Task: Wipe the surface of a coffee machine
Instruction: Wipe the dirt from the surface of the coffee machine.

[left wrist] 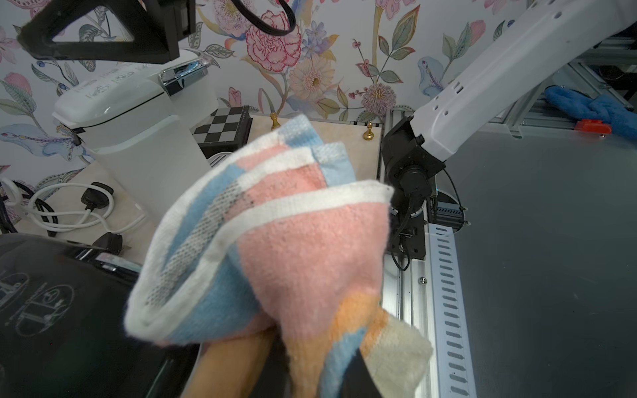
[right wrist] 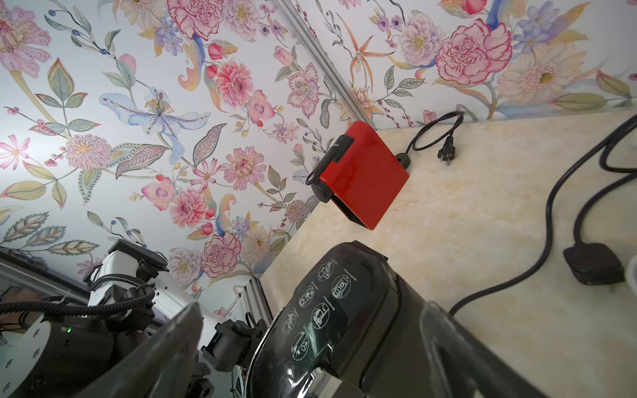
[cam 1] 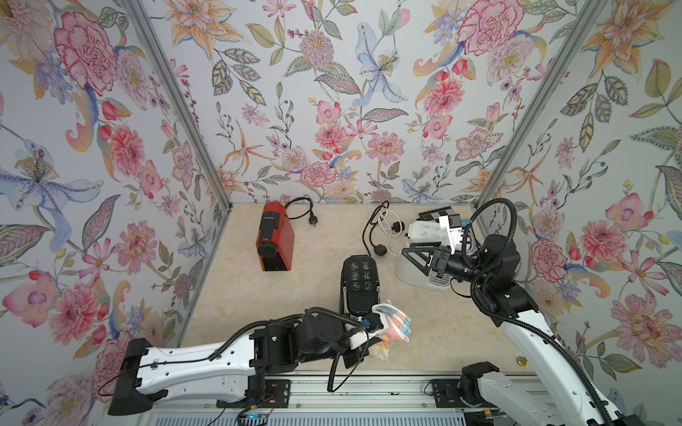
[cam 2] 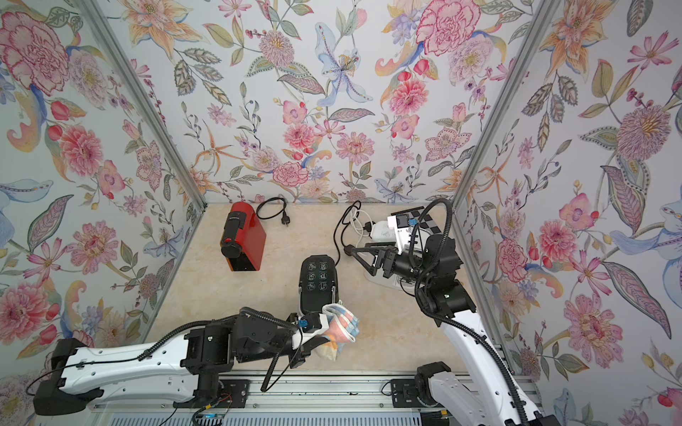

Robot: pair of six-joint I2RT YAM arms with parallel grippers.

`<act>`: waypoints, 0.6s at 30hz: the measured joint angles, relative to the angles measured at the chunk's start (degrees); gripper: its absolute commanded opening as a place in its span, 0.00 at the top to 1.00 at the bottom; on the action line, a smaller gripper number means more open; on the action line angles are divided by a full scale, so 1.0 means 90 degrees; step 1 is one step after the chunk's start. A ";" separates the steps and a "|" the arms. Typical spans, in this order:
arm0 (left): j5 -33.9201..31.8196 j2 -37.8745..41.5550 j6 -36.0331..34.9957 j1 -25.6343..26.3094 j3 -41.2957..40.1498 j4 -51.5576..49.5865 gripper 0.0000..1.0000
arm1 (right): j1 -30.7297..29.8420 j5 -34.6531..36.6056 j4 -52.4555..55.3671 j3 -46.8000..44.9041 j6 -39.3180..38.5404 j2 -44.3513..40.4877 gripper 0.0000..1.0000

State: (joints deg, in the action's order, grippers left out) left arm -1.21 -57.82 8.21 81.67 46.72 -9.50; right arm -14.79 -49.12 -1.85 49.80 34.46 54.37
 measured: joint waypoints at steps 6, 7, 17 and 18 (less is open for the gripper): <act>-0.1214 -0.1112 -0.0024 0.0862 0.0192 -0.0685 1.00 | -0.0202 -0.0034 0.0379 0.0342 -0.0330 0.0675 0.00; -0.1496 -0.1273 -0.0002 0.1030 0.0189 -0.0823 1.00 | -0.0306 0.0039 0.0515 0.0442 -0.0435 0.0775 0.00; -0.3978 -0.1994 0.0760 0.1906 -0.0316 -0.0806 1.00 | -0.1066 0.0724 0.1277 0.0695 -0.1095 0.1151 0.00; -0.4248 -0.2191 0.0882 0.1962 -0.0369 -0.0826 1.00 | -0.1078 0.0753 0.1294 0.0695 -0.1127 0.1156 0.00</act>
State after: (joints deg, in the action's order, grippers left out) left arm -39.44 -77.54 16.14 99.33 43.40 -16.93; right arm -24.49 -42.35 9.80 56.05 24.32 64.77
